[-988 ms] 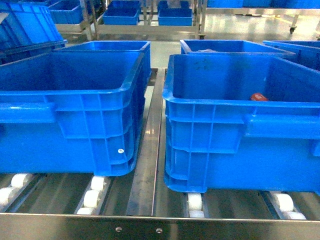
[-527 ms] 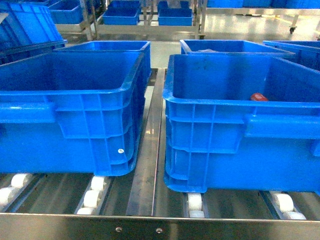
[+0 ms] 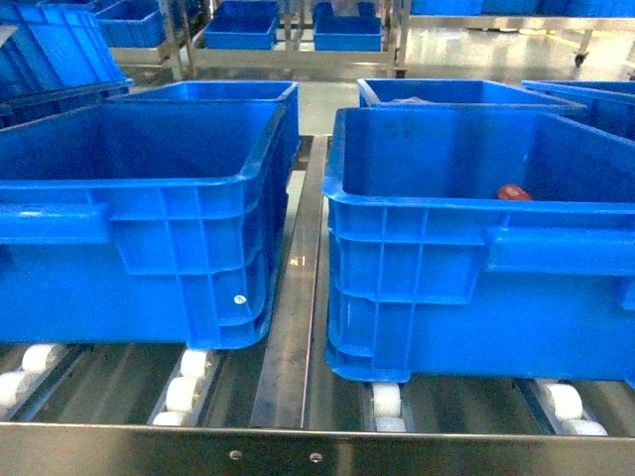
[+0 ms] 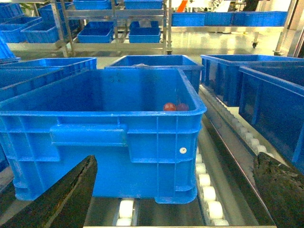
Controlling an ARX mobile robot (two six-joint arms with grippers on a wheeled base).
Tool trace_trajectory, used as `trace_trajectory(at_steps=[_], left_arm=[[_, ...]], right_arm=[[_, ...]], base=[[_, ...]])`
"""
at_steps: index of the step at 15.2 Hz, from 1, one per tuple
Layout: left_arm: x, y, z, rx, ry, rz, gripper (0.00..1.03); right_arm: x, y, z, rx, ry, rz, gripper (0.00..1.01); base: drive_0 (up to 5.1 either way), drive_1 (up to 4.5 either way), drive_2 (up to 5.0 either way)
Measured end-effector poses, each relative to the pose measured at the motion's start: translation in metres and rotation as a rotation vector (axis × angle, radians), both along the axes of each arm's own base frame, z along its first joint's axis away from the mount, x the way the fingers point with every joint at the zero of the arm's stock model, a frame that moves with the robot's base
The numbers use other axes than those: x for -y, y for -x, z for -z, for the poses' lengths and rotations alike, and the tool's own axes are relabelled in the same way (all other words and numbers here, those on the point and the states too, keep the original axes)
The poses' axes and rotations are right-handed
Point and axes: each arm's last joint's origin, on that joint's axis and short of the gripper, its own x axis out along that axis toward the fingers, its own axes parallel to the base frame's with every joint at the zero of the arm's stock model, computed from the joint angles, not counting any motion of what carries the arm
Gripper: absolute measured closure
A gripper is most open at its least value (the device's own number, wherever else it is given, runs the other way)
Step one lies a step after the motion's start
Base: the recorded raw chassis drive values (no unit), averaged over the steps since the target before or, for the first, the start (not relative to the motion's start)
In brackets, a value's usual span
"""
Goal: Sort blue parts and orange caps into right shelf containers
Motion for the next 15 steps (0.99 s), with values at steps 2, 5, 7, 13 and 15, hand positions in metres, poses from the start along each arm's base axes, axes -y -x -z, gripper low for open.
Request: trace_trajectory(at_steps=[2, 5, 7, 13, 15], left_arm=[[0.0, 0.0, 0.0, 0.0, 0.0, 0.0, 0.05], [0.0, 0.0, 0.0, 0.0, 0.0, 0.0, 0.05], [0.0, 0.0, 0.0, 0.0, 0.0, 0.0, 0.05], [0.0, 0.0, 0.0, 0.0, 0.0, 0.0, 0.05], [0.0, 0.0, 0.0, 0.0, 0.0, 0.0, 0.05]], right_arm=[[0.0, 0.0, 0.0001, 0.0, 0.0, 0.0, 0.03], [0.0, 0.0, 0.0001, 0.0, 0.0, 0.0, 0.03], [0.0, 0.0, 0.0002, -0.001, 0.0, 0.0, 0.03], [0.0, 0.0, 0.0002, -0.001, 0.0, 0.0, 0.03], [0.0, 0.0, 0.0001, 0.0, 0.0, 0.0, 0.03]], base=[[0.0, 0.0, 0.0], [0.0, 0.0, 0.0], [0.0, 0.0, 0.0], [0.0, 0.0, 0.0], [0.0, 0.0, 0.0]])
